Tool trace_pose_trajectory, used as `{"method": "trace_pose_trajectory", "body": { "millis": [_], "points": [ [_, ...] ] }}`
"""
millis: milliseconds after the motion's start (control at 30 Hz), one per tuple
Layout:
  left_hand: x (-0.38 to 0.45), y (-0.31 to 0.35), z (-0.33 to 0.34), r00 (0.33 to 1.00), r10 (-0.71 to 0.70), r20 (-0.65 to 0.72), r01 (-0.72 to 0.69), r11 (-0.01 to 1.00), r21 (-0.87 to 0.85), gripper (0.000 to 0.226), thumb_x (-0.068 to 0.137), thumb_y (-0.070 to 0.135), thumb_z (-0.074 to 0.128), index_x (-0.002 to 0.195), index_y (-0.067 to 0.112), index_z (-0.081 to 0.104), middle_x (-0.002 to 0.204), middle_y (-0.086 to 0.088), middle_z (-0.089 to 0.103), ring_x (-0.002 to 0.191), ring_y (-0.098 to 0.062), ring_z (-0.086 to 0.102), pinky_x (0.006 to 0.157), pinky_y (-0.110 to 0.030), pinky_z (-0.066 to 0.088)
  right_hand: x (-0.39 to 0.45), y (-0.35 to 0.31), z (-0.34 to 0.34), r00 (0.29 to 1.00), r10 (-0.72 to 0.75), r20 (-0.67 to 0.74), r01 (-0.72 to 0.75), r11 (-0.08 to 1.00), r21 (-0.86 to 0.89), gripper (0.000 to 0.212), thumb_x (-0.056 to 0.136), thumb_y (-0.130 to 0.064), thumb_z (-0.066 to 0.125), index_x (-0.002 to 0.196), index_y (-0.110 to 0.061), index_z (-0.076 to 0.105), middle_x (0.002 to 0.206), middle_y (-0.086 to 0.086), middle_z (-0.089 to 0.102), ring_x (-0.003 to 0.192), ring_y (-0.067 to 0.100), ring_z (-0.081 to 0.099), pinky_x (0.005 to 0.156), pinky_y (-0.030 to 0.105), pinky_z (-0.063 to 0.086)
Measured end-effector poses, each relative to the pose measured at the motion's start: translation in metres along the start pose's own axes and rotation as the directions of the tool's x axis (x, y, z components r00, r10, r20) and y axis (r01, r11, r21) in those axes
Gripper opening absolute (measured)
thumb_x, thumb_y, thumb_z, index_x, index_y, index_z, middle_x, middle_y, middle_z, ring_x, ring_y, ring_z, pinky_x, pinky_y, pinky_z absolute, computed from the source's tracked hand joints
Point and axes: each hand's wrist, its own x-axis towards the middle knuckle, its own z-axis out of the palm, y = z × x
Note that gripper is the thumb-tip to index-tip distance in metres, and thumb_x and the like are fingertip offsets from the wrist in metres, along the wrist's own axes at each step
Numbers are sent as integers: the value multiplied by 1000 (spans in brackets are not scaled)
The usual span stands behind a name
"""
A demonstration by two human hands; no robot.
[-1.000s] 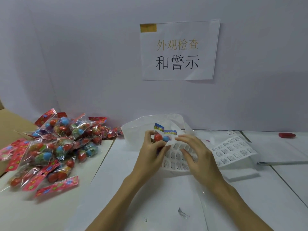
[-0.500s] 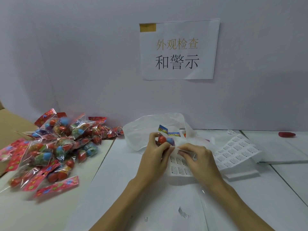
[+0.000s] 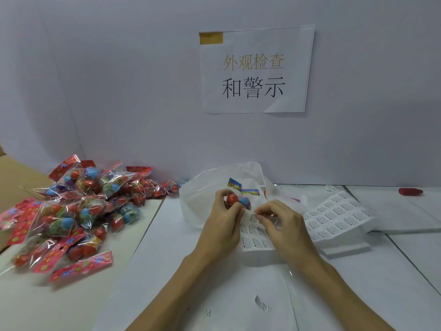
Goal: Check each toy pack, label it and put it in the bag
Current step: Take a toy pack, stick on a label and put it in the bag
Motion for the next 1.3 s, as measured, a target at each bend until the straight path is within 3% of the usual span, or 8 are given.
{"method": "trace_pose_trajectory", "body": {
  "millis": [133, 233, 467, 600, 733, 867, 1067, 1300],
  "points": [
    [0, 4, 0, 998, -35, -45, 32, 997, -67, 15, 102, 31, 62, 102, 18, 68, 128, 2, 37, 117, -6, 51, 87, -28, 54, 0, 2, -1, 999, -1, 35, -1, 999, 35, 14, 92, -1, 74, 92, -15, 74, 90, -10, 71, 89, 7, 68, 79, 11, 47],
    [1, 3, 1, 994, -62, -87, 52, 992, -116, 9, 99, 24, 70, 95, 15, 70, 123, 2, 40, 110, 2, 51, 87, -17, 50, -2, 1, 1, 999, -20, 44, 19, 999, 32, 14, 93, -3, 74, 93, -17, 74, 92, -11, 69, 90, 7, 67, 79, 11, 48],
    [3, 8, 0, 981, -136, -138, 106, 972, -208, 17, 98, 28, 65, 84, 18, 64, 118, 8, 41, 103, -8, 58, 83, -18, 48, -4, -2, 8, 993, -116, -19, 116, 993, 13, 11, 94, -7, 75, 99, -16, 72, 92, -12, 68, 87, 7, 67, 78, 25, 54],
    [2, 7, -1, 981, -148, -128, 124, 976, -180, 21, 100, 24, 67, 81, 23, 59, 117, 3, 42, 97, -8, 58, 79, -19, 49, -4, -4, 6, 1000, -1, -17, 2, 996, 91, 31, 92, -14, 77, 113, -32, 63, 93, -17, 71, 89, 2, 72, 79, 11, 51],
    [2, 9, 0, 984, -151, -90, 129, 969, -211, 19, 102, 18, 64, 87, 29, 62, 119, 2, 42, 101, -4, 57, 84, -22, 51, -3, -5, 4, 996, -87, -27, 89, 993, 75, 15, 92, -12, 77, 101, -24, 74, 97, -19, 73, 90, 3, 72, 81, 14, 54],
    [2, 7, 3, 984, -165, -72, 150, 971, -187, 19, 104, 17, 61, 86, 21, 63, 121, -1, 42, 97, -5, 57, 86, -34, 54, -4, -3, 3, 999, -42, -12, 42, 998, 55, 19, 91, -9, 78, 91, -22, 65, 88, -19, 69, 89, -1, 71, 78, 11, 51],
    [2, 6, 2, 985, -162, -61, 148, 972, -183, 17, 105, 18, 60, 90, 13, 68, 122, -1, 42, 97, -6, 58, 86, -36, 55, -3, -5, 3, 999, -42, -11, 43, 994, 102, 18, 93, -12, 76, 102, -27, 69, 96, -17, 72, 92, -1, 72, 81, 10, 52],
    [2, 8, 2, 987, -150, -64, 135, 973, -188, 18, 104, 17, 61, 89, 26, 66, 120, 1, 42, 97, -6, 58, 85, -33, 54, -4, 0, 4, 1000, -14, 2, 14, 997, 72, 25, 92, -9, 77, 96, -29, 63, 90, -16, 71, 90, -1, 72, 80, 14, 54]
  ]
}}
